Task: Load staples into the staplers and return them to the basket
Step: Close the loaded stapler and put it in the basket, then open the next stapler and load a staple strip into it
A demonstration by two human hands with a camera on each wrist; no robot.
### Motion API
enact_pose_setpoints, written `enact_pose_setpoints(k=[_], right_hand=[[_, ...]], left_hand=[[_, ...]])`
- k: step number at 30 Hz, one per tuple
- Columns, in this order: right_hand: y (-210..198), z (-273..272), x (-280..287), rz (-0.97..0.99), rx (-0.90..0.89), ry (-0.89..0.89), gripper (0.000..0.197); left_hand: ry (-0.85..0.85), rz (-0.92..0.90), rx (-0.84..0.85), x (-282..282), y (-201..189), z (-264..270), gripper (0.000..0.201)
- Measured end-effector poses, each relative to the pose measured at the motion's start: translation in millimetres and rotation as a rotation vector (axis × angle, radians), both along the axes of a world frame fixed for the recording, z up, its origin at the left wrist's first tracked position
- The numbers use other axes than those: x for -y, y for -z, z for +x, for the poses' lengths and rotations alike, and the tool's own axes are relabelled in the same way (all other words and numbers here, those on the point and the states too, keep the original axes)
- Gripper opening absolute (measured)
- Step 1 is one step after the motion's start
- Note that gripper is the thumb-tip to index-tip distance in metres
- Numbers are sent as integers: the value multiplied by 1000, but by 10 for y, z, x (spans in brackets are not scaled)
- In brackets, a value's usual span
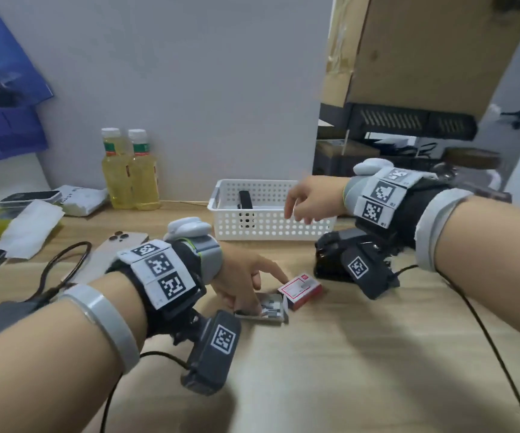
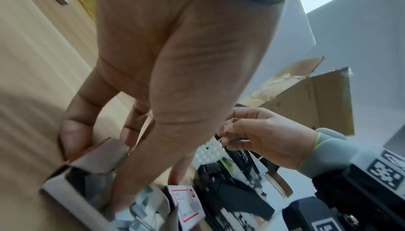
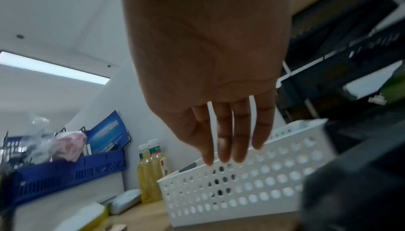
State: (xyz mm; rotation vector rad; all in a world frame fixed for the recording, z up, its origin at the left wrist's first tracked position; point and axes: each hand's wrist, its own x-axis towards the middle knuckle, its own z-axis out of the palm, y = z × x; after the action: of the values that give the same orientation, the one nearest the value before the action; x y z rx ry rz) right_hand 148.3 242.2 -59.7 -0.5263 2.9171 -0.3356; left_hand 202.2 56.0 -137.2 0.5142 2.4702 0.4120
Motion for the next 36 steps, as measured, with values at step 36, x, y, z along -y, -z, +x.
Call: enact_pose_setpoints(k=[36], right_hand=[[656, 151, 103, -306, 29, 26, 27]], left_hand=[[-343, 464, -538, 634, 192, -236, 26]])
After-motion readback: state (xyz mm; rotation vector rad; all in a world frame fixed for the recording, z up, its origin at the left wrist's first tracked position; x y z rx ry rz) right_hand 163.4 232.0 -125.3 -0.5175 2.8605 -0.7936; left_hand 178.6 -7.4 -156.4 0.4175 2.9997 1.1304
